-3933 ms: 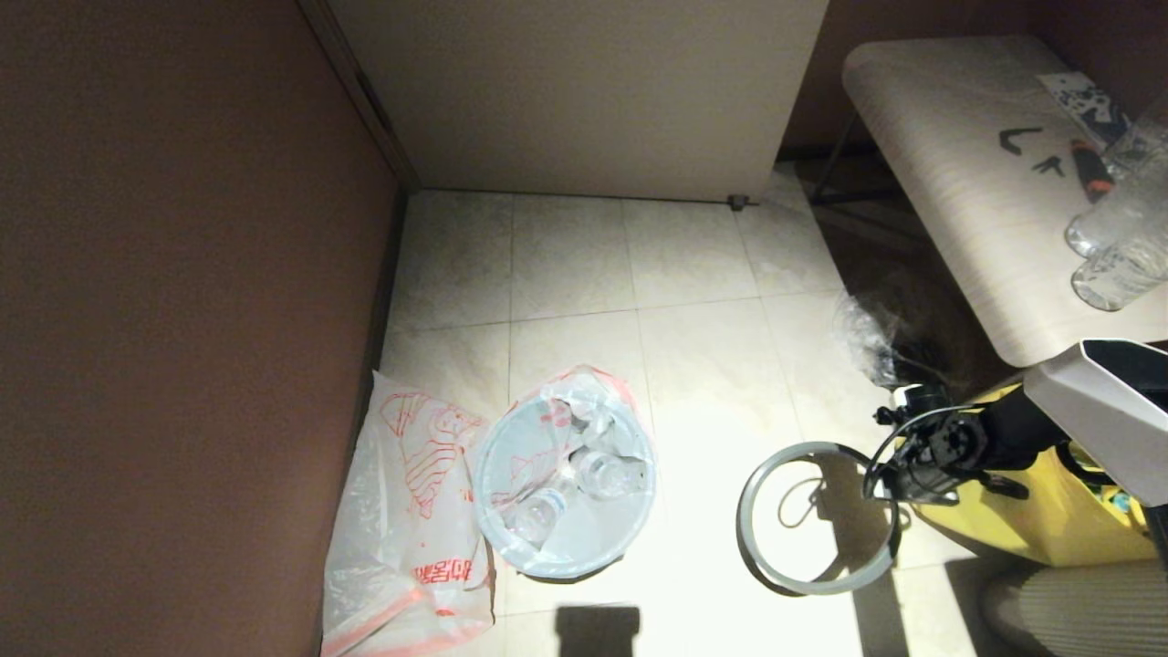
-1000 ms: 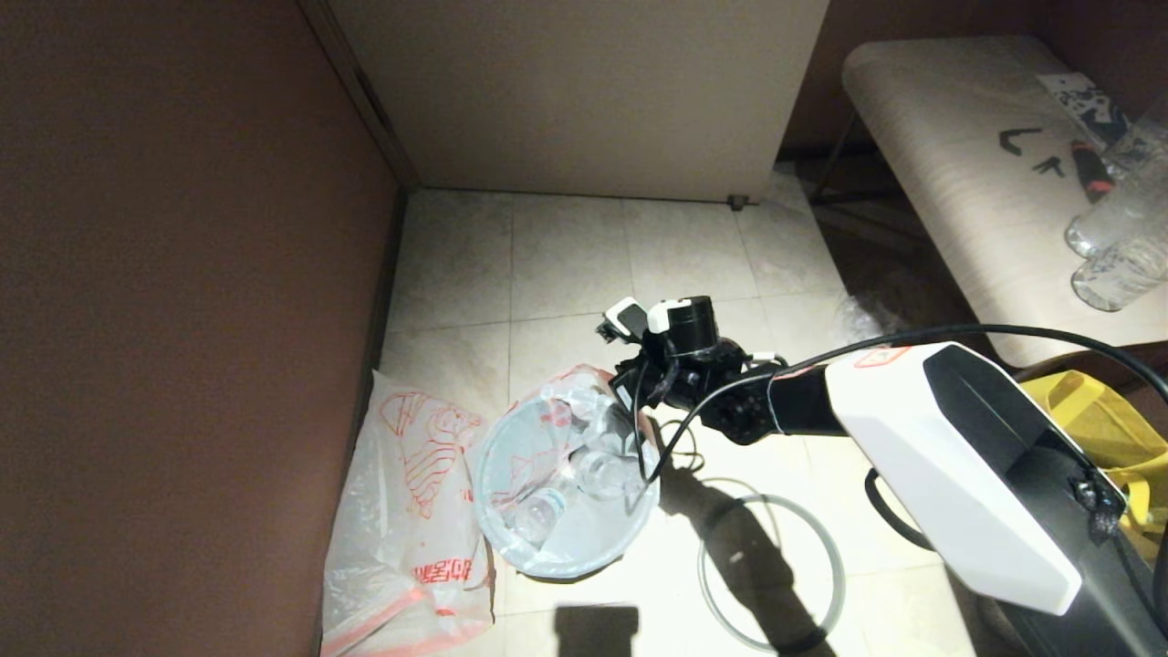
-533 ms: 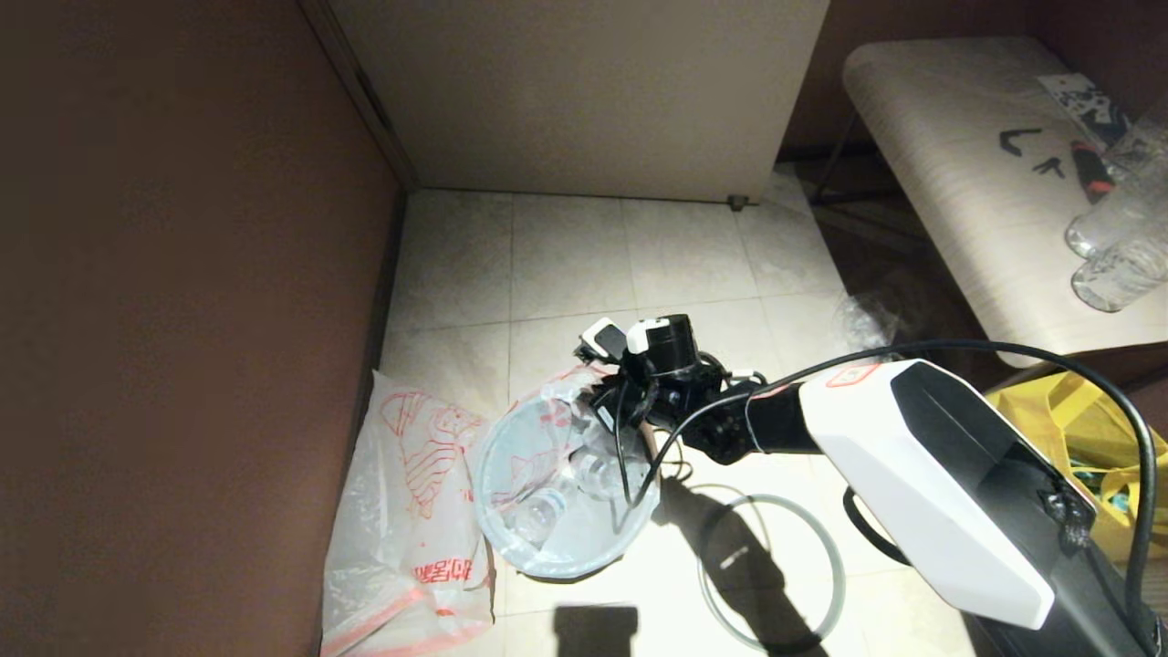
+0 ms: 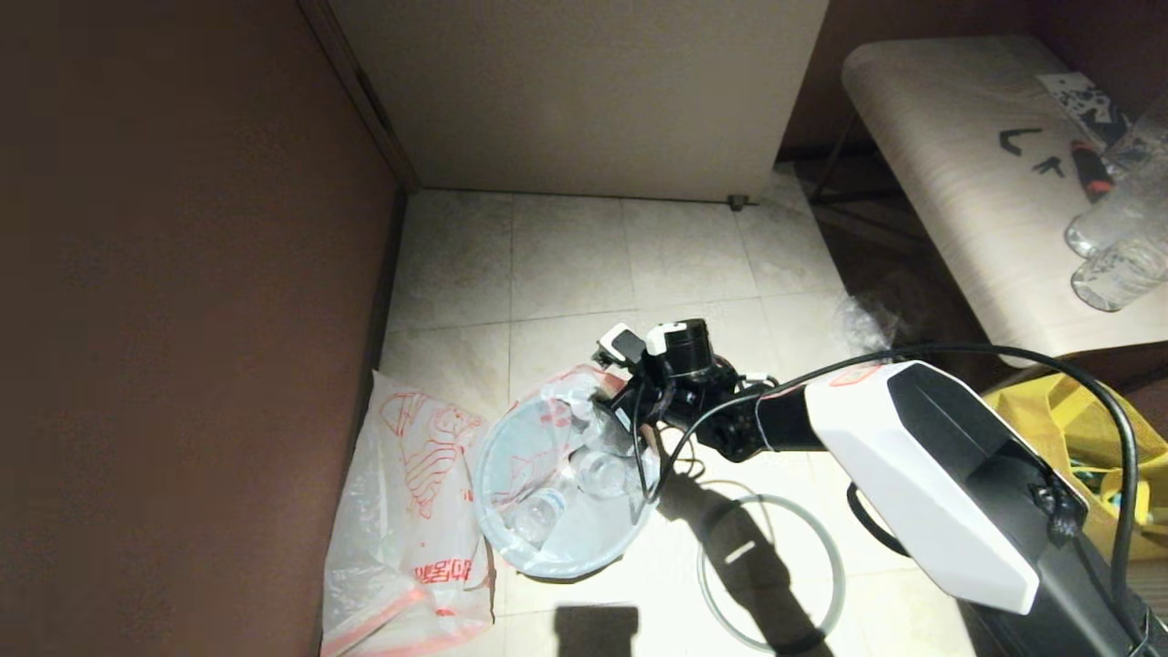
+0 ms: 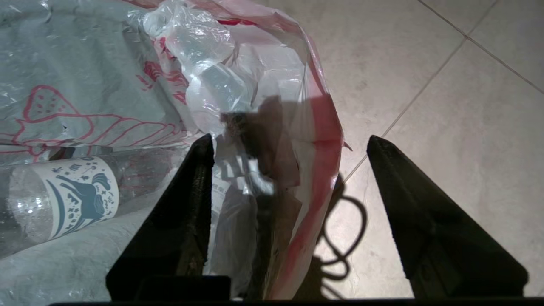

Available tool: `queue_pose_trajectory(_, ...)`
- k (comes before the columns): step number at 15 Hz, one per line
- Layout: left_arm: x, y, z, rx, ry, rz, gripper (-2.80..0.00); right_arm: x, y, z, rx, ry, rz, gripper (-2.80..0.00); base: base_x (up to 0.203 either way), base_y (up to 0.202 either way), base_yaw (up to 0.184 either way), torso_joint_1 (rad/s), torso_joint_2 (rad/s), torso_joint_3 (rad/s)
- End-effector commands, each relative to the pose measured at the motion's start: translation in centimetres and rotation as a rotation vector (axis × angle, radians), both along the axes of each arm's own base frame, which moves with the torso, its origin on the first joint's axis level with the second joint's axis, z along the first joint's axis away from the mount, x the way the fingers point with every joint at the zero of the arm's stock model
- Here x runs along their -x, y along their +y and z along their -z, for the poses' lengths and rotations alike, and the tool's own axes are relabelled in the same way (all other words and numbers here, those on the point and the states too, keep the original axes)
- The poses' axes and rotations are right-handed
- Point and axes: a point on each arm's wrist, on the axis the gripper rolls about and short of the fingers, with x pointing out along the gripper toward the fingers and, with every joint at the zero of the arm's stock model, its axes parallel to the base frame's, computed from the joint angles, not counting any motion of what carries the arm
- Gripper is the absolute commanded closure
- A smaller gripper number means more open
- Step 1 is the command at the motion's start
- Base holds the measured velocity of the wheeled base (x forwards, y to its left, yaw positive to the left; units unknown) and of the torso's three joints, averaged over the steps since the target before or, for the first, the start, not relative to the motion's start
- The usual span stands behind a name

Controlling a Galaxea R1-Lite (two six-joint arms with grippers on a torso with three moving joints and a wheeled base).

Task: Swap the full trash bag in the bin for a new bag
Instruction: Place the trash bag on the floor

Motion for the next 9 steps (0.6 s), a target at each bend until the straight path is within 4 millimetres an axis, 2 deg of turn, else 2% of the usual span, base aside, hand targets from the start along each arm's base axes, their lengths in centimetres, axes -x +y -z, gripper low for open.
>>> queue_pose_trajectory(1, -0.1, 0.0, 0.3, 0.0, 0.014, -0.001, 0.0, -0.6, -0.4, 1.4, 0.008, 0.003, 0.001, -2.8, 0.0, 0.0, 0.0, 0.0, 0.0, 0.0)
queue_pose_trajectory(3, -0.1, 0.0, 0.3, 0.0, 0.013, -0.001, 0.0, -1.4, -1.5, 2.0, 0.003, 0.009, 0.015, -2.8, 0.0, 0.0, 0.0, 0.0, 0.0, 0.0)
queue_pose_trajectory(4, -0.1, 0.0, 0.3, 0.0, 0.013, -0.001, 0.0, -1.6, -2.0, 1.5, -0.007, 0.007, 0.027, -2.8, 0.0, 0.0, 0.0, 0.0, 0.0, 0.0)
queue_pose_trajectory(7, -0.1, 0.0, 0.3, 0.0, 0.013, -0.001, 0.0, -1.2, -3.1, -0.9, -0.077, 0.026, 0.063, -2.8, 0.0, 0.0, 0.0, 0.0, 0.0, 0.0)
queue_pose_trajectory(9, -0.1, 0.0, 0.3, 0.0, 0.013, -0.001, 0.0, 0.0, -4.1, -2.2, -0.109, 0.078, 0.086, -2.8, 0.0, 0.0, 0.0, 0.0, 0.0, 0.0)
